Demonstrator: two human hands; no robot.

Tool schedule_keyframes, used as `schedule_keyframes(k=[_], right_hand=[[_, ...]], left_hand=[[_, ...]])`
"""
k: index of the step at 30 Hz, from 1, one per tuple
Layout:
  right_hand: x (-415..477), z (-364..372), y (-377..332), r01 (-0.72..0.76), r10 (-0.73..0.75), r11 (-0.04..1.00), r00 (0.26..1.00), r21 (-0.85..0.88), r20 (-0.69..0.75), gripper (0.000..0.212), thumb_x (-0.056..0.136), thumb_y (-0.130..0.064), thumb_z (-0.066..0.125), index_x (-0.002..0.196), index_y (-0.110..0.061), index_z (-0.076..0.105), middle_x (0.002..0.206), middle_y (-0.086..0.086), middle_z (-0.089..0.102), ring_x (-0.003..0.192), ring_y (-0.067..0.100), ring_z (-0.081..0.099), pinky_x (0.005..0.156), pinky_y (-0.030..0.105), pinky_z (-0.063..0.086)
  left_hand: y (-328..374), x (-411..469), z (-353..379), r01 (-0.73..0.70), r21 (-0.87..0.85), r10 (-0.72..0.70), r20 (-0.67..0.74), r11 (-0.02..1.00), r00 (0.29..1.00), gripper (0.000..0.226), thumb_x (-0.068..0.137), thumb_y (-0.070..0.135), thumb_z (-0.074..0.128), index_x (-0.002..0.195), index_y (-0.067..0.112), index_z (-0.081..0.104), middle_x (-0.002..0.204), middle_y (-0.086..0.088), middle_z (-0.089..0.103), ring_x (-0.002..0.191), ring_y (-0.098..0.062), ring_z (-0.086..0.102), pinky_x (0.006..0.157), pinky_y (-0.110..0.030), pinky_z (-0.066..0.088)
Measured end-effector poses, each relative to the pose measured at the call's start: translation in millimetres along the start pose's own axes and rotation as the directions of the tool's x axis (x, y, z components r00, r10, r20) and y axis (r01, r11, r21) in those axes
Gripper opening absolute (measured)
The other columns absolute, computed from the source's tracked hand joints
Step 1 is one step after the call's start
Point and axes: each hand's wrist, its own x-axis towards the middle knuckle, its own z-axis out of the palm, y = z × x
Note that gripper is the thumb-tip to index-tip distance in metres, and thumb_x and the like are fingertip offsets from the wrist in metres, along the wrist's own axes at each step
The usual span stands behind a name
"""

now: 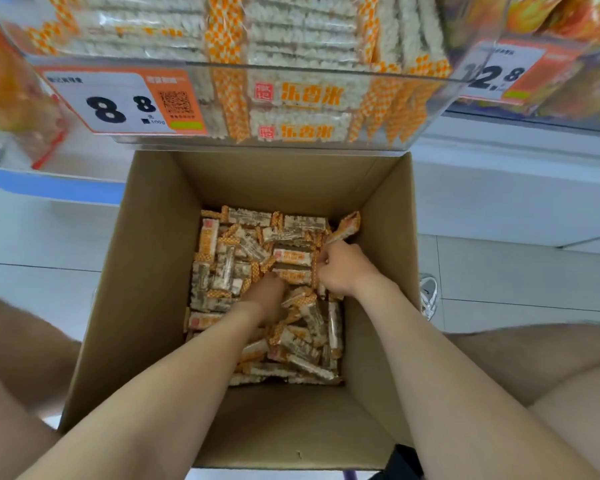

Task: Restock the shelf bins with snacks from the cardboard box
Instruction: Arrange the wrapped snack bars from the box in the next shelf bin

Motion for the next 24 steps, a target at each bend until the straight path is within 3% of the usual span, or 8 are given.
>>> schedule_keyframes(k=[4, 8, 12, 15, 17, 20, 22, 24], right_hand=[[-4, -3, 1, 0.022, -0.021, 1.000, 0.998, -0.022, 0.064, 0.043, 0.103, -0.005, 0.053, 0.145, -0.009, 0.056, 0.142, 0.018, 0.052, 0.083, 0.025, 0.062, 0.055, 0.028, 0.046], [0, 14, 3, 0.041, -0.037, 0.999, 0.994, -0.032, 0.100, 0.051, 0.098, 0.002, 0.056, 0.148, -0.013, 0.053, 0.149, 0.015, 0.045, 0.118, 0.032, 0.058, 0.080, 0.031, 0.049], [8, 46, 6, 0.013, -0.005, 0.998, 0.990, -0.057, 0.141, 0.052, 0.100, -0.002, 0.057, 0.150, -0.011, 0.046, 0.162, 0.016, 0.029, 0.145, 0.034, 0.040, 0.106, 0.037, 0.046], [21, 73, 16, 0.003, 0.046, 0.983, 0.964, -0.186, 0.261, 0.063, 0.103, -0.007, 0.051, 0.162, -0.021, 0.033, 0.161, 0.018, 0.034, 0.139, 0.036, 0.046, 0.101, 0.041, 0.051], [30, 93, 25, 0.013, 0.124, 0.941, 0.916, -0.338, 0.381, 0.066, 0.103, -0.014, 0.050, 0.164, -0.028, 0.029, 0.167, 0.018, 0.023, 0.147, 0.043, 0.033, 0.113, 0.049, 0.042], [40, 107, 33, 0.024, 0.109, 0.931, 0.934, -0.363, 0.339, 0.048, 0.101, -0.033, 0.060, 0.148, -0.028, 0.053, 0.167, 0.013, 0.022, 0.154, 0.046, 0.017, 0.125, 0.057, 0.018], [43, 105, 33, 0.077, -0.038, 0.969, 0.986, -0.236, 0.164, 0.022, 0.095, -0.035, 0.069, 0.117, -0.033, 0.068, 0.153, 0.010, 0.044, 0.141, 0.039, 0.040, 0.118, 0.053, 0.033], [46, 101, 30, 0.146, -0.146, 0.989, 0.988, 0.001, -0.055, 0.013, 0.092, -0.025, 0.072, 0.094, -0.030, 0.060, 0.122, 0.005, 0.059, 0.110, 0.030, 0.058, 0.094, 0.042, 0.051]], left_hand=[[-16, -19, -26, 0.009, -0.179, -0.040, -0.170, 0.984, 0.985, 0.064, 0.069, 0.047, 0.094, 0.125, 0.034, 0.067, 0.125, 0.006, 0.068, 0.111, -0.020, 0.065, 0.091, -0.035, 0.056], [-20, -48, -55, -0.040, -0.228, -0.004, -0.191, 0.973, 0.982, 0.067, 0.066, 0.037, 0.099, 0.124, 0.034, 0.064, 0.135, 0.002, 0.061, 0.120, -0.024, 0.059, 0.093, -0.039, 0.056], [-30, -75, -57, -0.002, -0.112, -0.028, -0.268, 0.994, 0.963, 0.063, 0.074, 0.041, 0.093, 0.129, 0.036, 0.063, 0.146, 0.001, 0.057, 0.129, -0.026, 0.056, 0.099, -0.043, 0.055], [-38, -87, -49, 0.032, -0.104, -0.063, -0.312, 0.994, 0.948, 0.054, 0.081, 0.044, 0.088, 0.128, 0.039, 0.062, 0.153, -0.004, 0.051, 0.138, -0.032, 0.049, 0.107, -0.047, 0.050], [-42, -89, -48, 0.037, -0.136, -0.078, -0.309, 0.990, 0.948, 0.054, 0.084, 0.044, 0.085, 0.131, 0.039, 0.059, 0.150, -0.003, 0.053, 0.134, -0.030, 0.052, 0.105, -0.047, 0.052], [-49, -89, -50, 0.053, -0.217, -0.115, -0.283, 0.975, 0.952, 0.055, 0.085, 0.038, 0.086, 0.133, 0.031, 0.059, 0.142, -0.001, 0.058, 0.126, -0.025, 0.058, 0.100, -0.043, 0.054], [-55, -87, -49, 0.056, -0.274, -0.140, -0.296, 0.960, 0.945, 0.053, 0.084, 0.032, 0.088, 0.130, 0.028, 0.062, 0.139, -0.003, 0.058, 0.127, -0.025, 0.056, 0.104, -0.041, 0.051], [-57, -84, -47, 0.052, -0.316, -0.158, -0.318, 0.947, 0.935, 0.051, 0.085, 0.028, 0.086, 0.130, 0.024, 0.063, 0.138, -0.005, 0.056, 0.130, -0.028, 0.053, 0.107, -0.039, 0.047]])
